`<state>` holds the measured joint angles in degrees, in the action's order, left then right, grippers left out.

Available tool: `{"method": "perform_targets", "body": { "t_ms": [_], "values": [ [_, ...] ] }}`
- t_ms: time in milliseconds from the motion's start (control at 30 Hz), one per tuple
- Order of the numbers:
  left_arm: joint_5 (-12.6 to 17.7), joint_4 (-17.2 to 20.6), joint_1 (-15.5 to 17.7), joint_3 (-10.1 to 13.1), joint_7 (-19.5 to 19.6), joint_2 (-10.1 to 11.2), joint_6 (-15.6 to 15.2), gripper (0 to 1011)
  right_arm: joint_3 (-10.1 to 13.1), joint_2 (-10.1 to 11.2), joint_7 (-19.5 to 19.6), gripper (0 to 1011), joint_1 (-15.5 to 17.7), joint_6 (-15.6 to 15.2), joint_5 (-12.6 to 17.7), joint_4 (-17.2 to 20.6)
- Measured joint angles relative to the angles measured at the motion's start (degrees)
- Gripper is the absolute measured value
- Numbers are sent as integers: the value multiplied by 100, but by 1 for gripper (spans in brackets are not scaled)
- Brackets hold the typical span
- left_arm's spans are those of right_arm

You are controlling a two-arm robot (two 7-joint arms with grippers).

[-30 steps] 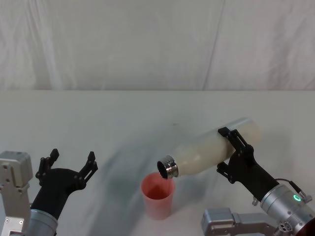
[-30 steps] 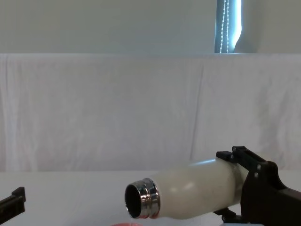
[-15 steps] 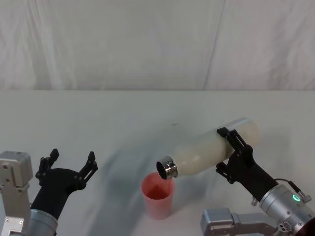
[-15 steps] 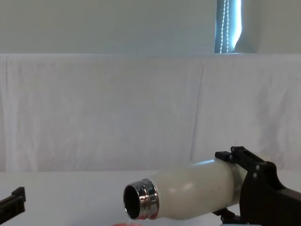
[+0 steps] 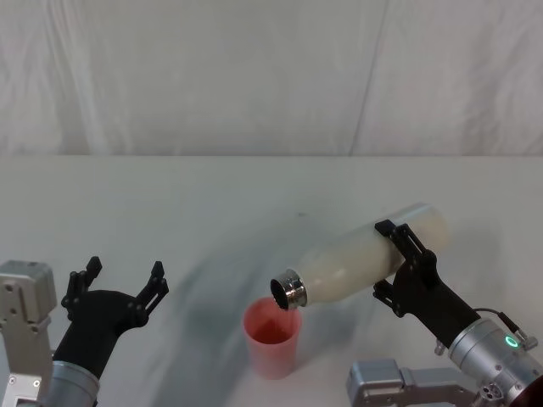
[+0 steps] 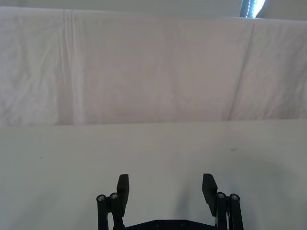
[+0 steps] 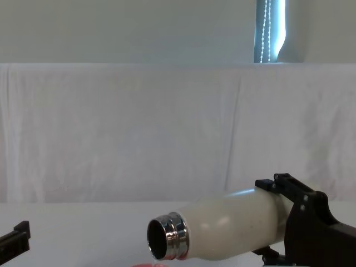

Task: Grasp the thermos with one hand and pour water into the cup lid.

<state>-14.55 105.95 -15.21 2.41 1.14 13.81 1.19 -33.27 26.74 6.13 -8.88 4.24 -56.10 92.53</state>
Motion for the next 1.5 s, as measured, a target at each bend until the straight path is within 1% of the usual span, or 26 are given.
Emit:
{"method": "perform_targets", "body": {
  "t_ms": [1500],
  "values": [
    [0, 0, 0, 0, 0, 0, 0, 1001, 4, 11, 9, 955, 29, -17, -14, 16]
  ]
}}
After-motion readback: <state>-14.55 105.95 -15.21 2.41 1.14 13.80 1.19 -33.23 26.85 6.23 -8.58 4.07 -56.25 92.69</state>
